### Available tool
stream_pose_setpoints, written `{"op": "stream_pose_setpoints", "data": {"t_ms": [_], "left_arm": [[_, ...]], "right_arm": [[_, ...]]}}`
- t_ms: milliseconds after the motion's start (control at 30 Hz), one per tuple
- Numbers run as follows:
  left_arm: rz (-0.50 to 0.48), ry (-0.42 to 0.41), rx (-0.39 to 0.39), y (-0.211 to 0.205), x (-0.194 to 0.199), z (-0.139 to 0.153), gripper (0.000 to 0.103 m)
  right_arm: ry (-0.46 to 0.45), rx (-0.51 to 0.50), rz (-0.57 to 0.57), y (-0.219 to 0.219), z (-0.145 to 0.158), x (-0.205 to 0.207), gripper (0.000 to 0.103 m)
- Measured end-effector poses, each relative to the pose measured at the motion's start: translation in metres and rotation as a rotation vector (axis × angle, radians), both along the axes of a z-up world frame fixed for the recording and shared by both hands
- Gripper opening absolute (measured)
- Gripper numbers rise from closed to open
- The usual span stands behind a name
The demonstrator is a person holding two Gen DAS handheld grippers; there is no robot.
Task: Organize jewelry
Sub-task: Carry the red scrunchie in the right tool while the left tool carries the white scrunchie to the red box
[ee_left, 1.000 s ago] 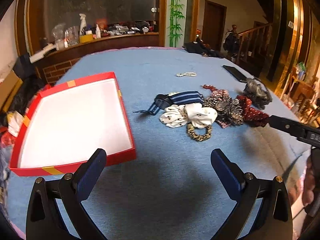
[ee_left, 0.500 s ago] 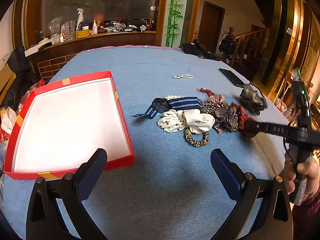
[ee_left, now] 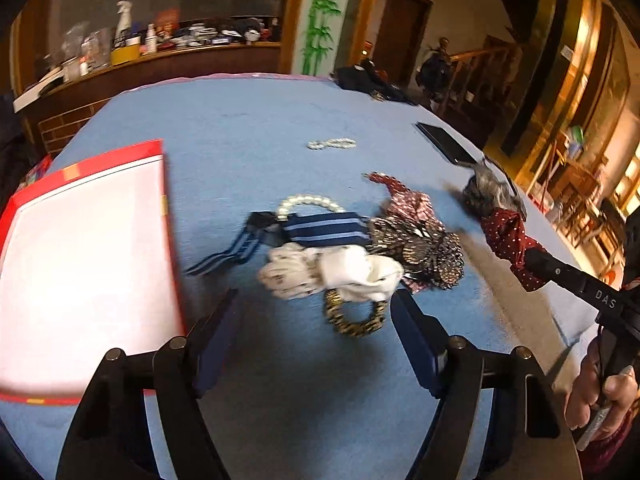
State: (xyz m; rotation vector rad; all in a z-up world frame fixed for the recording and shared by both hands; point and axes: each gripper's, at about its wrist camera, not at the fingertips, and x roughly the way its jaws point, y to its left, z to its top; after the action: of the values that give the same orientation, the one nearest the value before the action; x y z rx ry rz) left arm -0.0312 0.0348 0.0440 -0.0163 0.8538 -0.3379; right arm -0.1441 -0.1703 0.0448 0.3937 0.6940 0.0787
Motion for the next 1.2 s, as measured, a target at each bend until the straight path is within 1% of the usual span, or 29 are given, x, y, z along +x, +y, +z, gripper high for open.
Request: {"op": "stream_pose_setpoints", "data": {"t_ms": [100, 133, 167, 200, 233, 267, 300, 333, 367, 433, 533, 667, 767, 833, 967, 1200], "left_arm": [[-0.007, 0.01, 0.025, -0.014, 0.014, -0.007, 0.074], [-0.004, 0.008, 0.035, -0.017, 0.019, -0.01, 0.072], [-0.003, 0.009, 0.041, -0.019, 0.024, -0.013, 0.065], [-0.008, 0.021, 0.046, -0.021, 0.03, -0.018, 0.04], [-0.009, 0.036, 0.043, -0.021, 0.034, -0.021, 0.027], [-0.01, 0.04, 0.027, -0.02, 0.035, -0.023, 0.023], [-0.016, 0.024, 0.012, -0.018, 0.033, -0.022, 0.016], [-0.017, 0.011, 0.018, -0.018, 0.03, -0.021, 0.013], [-0.019, 0.002, 0.026, -0.018, 0.027, -0.019, 0.012], [-0.028, -0.009, 0.007, -0.014, 0.017, -0.013, 0.009], [-0.037, -0.027, -0.024, -0.007, -0.001, -0.003, 0.009], [-0.046, -0.072, -0.033, 0.001, -0.023, 0.013, 0.009], [-0.057, -0.098, -0.057, 0.006, -0.035, 0.026, 0.009], [-0.071, -0.131, -0.071, 0.008, -0.043, 0.038, 0.009], [-0.094, -0.19, -0.071, 0.008, -0.057, 0.055, 0.009], [-0.057, -0.188, -0.071, 0.025, -0.057, 0.056, 0.009]], "right_arm": [[0.011, 0.006, 0.01, 0.001, -0.005, 0.001, 0.013], [0.013, 0.005, 0.013, 0.001, -0.007, 0.001, 0.013], [0.015, 0.005, 0.016, 0.002, -0.008, 0.001, 0.013], [0.015, 0.008, 0.022, 0.004, -0.008, 0.001, 0.013], [0.013, 0.01, 0.025, 0.005, -0.008, 0.0, 0.013], [0.012, 0.009, 0.03, 0.006, -0.007, -0.001, 0.013], [0.008, 0.005, 0.036, 0.008, -0.006, -0.002, 0.013], [0.005, 0.0, 0.04, 0.009, -0.006, -0.003, 0.013], [0.0, -0.007, 0.043, 0.011, -0.004, -0.004, 0.013], [-0.007, -0.016, 0.046, 0.013, -0.001, -0.006, 0.013], [-0.021, -0.014, 0.054, 0.016, 0.003, -0.009, 0.013], [-0.043, -0.018, 0.068, 0.024, 0.011, -0.014, 0.013], [-0.058, -0.023, 0.076, 0.029, 0.017, -0.018, 0.013], [-0.067, -0.024, 0.076, 0.032, 0.021, -0.019, 0.013], [-0.083, -0.032, 0.075, 0.035, 0.029, -0.025, 0.014], [-0.072, -0.044, 0.089, 0.044, 0.03, -0.027, 0.014]]}}
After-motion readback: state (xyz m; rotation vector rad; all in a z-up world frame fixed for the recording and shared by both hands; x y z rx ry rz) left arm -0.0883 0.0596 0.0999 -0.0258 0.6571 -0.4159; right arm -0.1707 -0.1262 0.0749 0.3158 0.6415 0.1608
